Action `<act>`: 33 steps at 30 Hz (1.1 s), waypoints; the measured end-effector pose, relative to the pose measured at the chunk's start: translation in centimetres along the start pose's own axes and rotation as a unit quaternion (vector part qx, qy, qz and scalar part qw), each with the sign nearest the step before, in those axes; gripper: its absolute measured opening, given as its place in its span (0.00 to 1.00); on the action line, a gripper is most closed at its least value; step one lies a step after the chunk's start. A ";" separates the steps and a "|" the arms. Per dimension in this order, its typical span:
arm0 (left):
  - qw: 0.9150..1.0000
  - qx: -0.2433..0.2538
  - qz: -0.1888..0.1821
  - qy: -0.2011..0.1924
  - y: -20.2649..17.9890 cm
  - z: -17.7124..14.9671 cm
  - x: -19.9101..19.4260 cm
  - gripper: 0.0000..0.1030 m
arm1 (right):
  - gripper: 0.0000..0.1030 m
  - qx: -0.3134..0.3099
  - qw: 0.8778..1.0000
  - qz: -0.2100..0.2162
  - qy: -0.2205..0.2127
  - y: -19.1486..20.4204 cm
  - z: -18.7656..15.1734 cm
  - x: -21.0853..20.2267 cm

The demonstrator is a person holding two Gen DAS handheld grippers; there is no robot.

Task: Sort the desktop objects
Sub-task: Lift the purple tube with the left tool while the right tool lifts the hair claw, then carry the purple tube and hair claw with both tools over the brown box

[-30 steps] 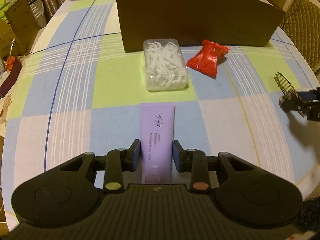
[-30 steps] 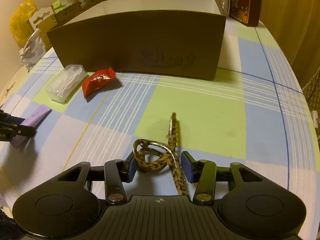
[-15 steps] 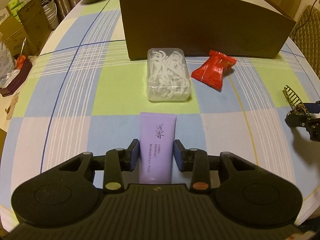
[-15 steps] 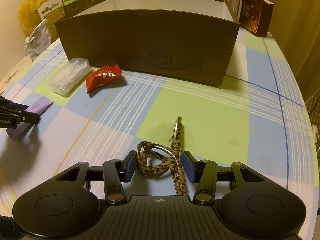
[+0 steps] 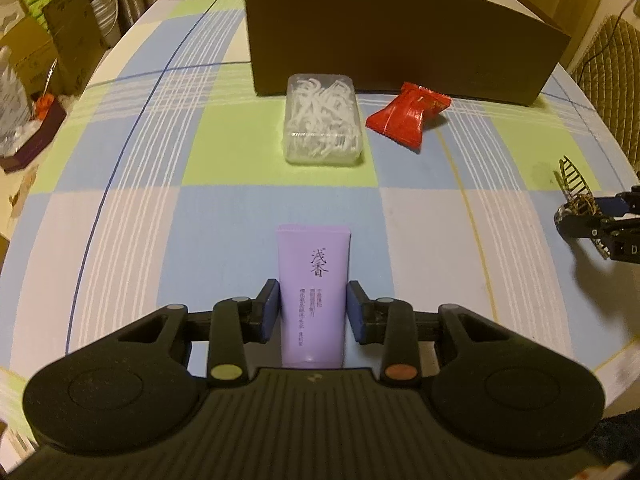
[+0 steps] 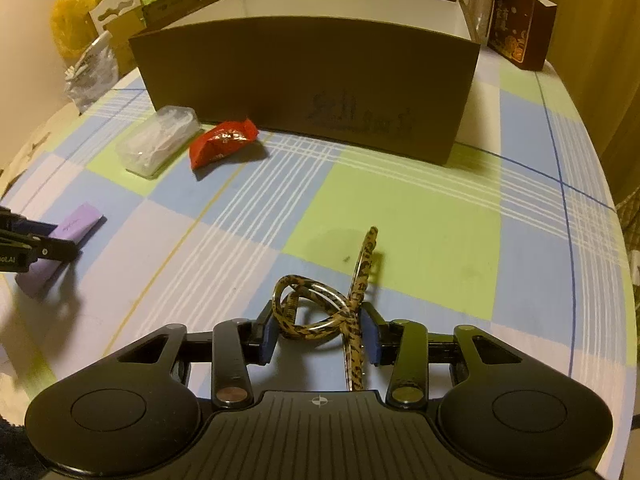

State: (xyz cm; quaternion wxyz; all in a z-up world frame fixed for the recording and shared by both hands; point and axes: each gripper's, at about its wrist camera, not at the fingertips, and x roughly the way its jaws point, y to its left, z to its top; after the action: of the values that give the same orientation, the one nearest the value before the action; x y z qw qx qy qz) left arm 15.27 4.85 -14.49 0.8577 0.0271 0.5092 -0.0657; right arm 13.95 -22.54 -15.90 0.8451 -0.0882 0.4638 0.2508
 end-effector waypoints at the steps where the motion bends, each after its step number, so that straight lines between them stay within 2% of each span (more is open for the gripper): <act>1: 1.000 -0.006 -0.002 0.000 0.2 -0.1 -0.3 0.29 | 0.38 0.002 1.000 0.003 -0.003 -0.1 0.1 -0.2; 6: 1.000 -0.014 -0.002 -0.016 0.4 0.0 -2.0 0.29 | 0.38 0.004 1.000 0.008 -0.020 -0.1 0.9 -1.1; 15: 0.998 -0.010 -0.006 -0.065 0.2 2.3 -4.2 0.29 | 0.38 0.004 0.999 0.017 -0.037 0.1 2.0 -1.9; 33: 0.991 0.022 -0.044 -0.122 -1.7 6.9 -6.5 0.29 | 0.38 0.024 0.997 0.017 -0.071 -0.9 4.4 -3.5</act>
State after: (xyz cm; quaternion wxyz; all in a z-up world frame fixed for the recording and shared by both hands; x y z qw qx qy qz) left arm 17.93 2.98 -5.41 0.9088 0.0150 0.4000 -0.1177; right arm 16.17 -22.83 -10.64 0.8733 -0.0420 0.4100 0.2598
